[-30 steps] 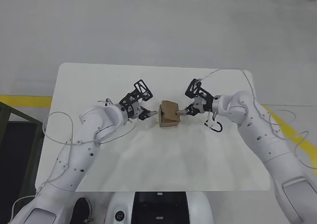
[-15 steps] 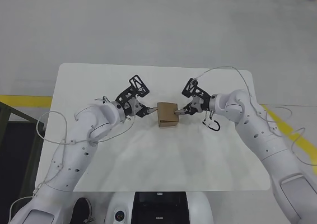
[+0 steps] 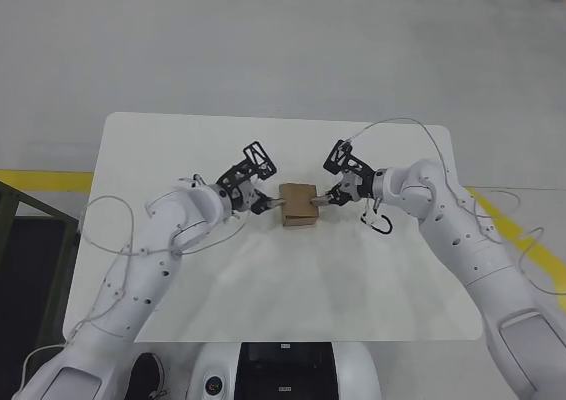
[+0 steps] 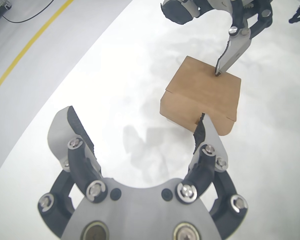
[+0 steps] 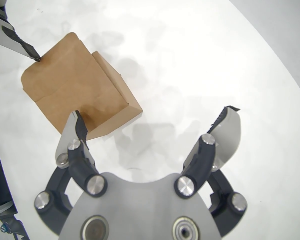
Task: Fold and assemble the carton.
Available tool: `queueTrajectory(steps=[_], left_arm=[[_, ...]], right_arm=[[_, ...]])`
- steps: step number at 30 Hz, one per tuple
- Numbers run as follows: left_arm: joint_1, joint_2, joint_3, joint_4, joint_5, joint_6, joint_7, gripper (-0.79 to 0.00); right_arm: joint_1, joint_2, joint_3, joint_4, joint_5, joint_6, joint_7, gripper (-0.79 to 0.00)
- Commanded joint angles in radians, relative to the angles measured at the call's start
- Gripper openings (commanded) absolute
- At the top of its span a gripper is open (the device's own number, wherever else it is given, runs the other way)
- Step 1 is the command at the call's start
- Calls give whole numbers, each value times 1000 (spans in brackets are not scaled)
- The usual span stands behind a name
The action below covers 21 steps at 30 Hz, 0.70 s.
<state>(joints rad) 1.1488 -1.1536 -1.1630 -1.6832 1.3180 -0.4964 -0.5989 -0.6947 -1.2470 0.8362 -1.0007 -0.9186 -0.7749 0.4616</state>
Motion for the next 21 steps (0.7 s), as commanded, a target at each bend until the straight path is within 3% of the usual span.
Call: queueTrajectory(steps=[1,8,16,21], left_arm=[[-4,-1,10,3,8,1,-3,0],[-17,-6,37,21,15,10,0,0],[12,8,-34,0,12,6,13,0],[15,7,-19,0,14,0,11,0]], right_arm=[[0,-1,-1,1,1,-1,-1,0],[-4,-1,1,9,2,-9,-13,0],[-6,-1,6,10,-2,-10,-17,0],[-2,-3,2,15,0,-13,-15,0]])
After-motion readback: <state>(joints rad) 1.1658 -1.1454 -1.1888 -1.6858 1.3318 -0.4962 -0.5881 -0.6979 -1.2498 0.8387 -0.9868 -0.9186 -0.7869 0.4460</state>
